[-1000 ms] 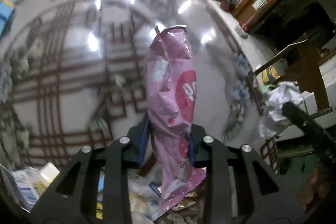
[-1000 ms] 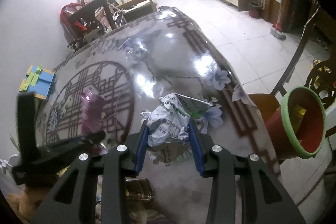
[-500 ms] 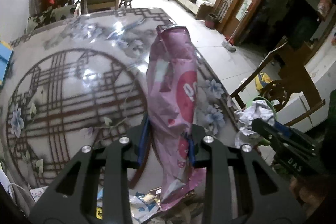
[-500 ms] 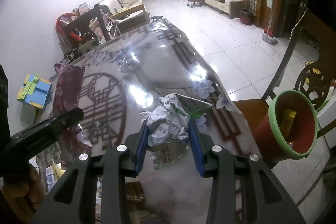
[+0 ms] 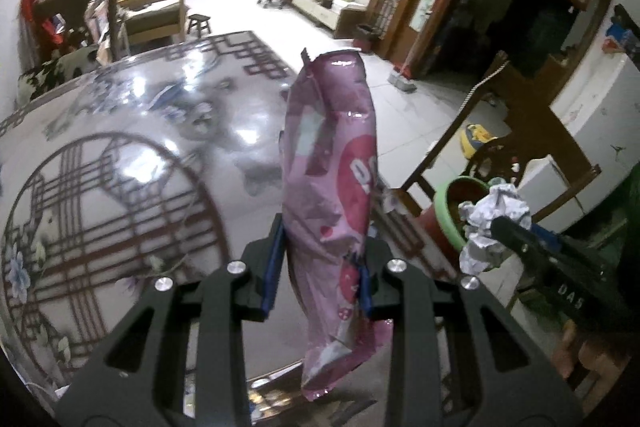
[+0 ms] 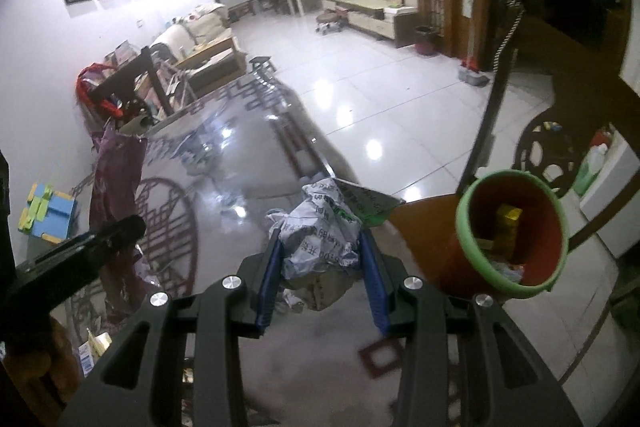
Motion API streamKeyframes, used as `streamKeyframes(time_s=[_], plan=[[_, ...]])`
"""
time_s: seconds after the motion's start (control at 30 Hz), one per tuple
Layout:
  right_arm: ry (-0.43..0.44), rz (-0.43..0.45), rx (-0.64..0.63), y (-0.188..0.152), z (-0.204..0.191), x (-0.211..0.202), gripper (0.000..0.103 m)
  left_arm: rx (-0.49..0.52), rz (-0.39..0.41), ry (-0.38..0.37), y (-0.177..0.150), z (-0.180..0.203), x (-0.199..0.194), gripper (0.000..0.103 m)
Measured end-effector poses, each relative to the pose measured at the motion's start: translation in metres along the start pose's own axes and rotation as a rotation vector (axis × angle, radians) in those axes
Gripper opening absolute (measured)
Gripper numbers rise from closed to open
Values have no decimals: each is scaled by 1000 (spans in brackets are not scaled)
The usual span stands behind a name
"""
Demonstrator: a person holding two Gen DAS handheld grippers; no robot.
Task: Collect trash
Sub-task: 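Carry the pink bag and white plastic bag to the red bin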
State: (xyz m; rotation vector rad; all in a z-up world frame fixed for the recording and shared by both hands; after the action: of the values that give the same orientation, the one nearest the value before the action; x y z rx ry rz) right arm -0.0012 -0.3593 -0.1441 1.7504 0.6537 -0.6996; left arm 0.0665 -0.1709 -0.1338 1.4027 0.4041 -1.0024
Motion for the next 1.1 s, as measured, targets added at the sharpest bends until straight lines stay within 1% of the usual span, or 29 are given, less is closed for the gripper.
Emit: streamKeyframes(time_s=[0.27, 0.4, 0.47, 0.57, 0.67, 0.8, 0.93, 1.1], plan=[[-60, 47, 65, -8, 30, -26, 37, 100, 15, -70, 9, 39, -2, 30], [-69, 57, 92, -8, 50, -33, 37, 144, 4, -86, 10, 67, 1, 30], [-75, 62, 97, -5, 63, -34, 37, 165, -1, -94, 11, 79, 3, 30], [-80, 55, 117, 3, 83, -32, 37, 190, -1, -80, 14, 98, 8, 30], [-84, 61, 121, 11, 98, -39, 37, 195, -12, -98, 20, 117, 13, 30], [-100, 64, 122, 18, 122, -43, 37, 214, -9, -129, 29, 152, 24, 30], [-116, 65, 137, 23, 148, -43, 37, 258, -5, -149, 36, 186, 37, 30], [-136, 63, 174, 30, 185, -35, 37, 301, -32, -166, 43, 226, 66, 30]])
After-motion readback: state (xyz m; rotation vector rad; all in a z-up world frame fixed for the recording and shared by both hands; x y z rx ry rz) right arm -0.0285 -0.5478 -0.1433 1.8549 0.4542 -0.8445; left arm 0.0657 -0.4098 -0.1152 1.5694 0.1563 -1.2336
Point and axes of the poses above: each gripper's, at about its wrist camera, not at the fingertips, and x roughly the way its jaws point, z to its right, y to its top, the point moved 1 cm from there along x, roughly the way its jaws point, and after that the axes turned 5 degrees about y, right-handed, at the moved point
